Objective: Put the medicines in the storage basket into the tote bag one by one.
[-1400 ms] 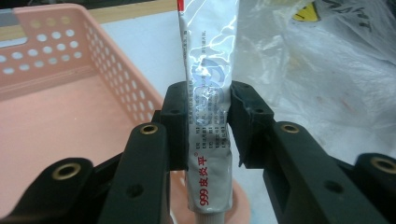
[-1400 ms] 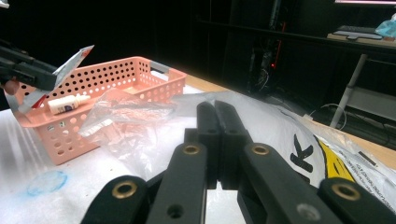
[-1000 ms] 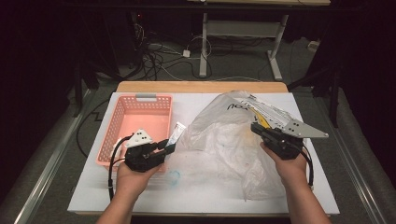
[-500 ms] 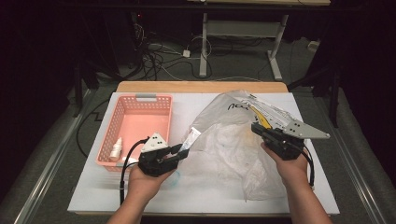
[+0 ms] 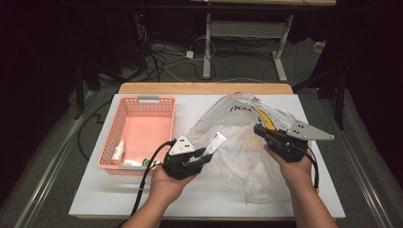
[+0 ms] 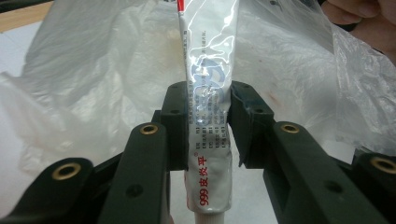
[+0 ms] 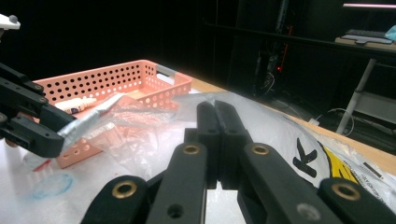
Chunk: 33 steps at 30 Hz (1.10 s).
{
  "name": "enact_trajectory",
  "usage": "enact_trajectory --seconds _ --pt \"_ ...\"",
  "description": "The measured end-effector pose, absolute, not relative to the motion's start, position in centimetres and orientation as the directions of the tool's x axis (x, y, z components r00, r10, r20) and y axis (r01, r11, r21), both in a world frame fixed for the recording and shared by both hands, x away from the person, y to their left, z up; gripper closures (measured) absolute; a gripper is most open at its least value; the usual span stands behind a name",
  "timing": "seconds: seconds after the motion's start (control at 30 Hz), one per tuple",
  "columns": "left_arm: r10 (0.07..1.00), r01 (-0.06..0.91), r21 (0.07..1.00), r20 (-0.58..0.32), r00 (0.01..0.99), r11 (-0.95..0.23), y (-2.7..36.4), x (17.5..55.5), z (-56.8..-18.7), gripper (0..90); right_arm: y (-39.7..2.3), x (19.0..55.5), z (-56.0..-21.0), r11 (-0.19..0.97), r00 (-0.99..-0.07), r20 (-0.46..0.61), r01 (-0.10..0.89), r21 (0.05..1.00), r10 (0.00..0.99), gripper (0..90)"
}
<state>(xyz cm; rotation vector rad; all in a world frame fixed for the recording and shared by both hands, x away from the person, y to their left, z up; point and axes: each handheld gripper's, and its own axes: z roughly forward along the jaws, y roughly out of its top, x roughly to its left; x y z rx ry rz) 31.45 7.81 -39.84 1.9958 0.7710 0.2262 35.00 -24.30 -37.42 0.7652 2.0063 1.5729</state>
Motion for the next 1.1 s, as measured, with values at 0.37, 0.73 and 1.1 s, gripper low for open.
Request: enact_trajectory --seconds 0.37,0.73,1.1 --pt "0.572 0.435 0.813 -0.158 0.805 -0.388 5.4 32.0 -41.2 67.7 -23.7 34.7 -37.2 0.185 -0.739 -0.034 0.123 0.975 0.673 90.0" --pt "0.579 0.450 0.804 -0.166 0.798 -0.389 3.8 33.2 -42.4 67.7 -23.3 34.5 -37.1 0.186 -0.743 -0.037 0.119 0.975 0.668 90.0" --pt "0.586 0.449 0.794 -0.149 0.797 -0.410 1.5 34.6 -43.1 67.7 -23.4 34.6 -37.1 0.188 -0.744 -0.038 0.119 0.975 0.667 90.0"
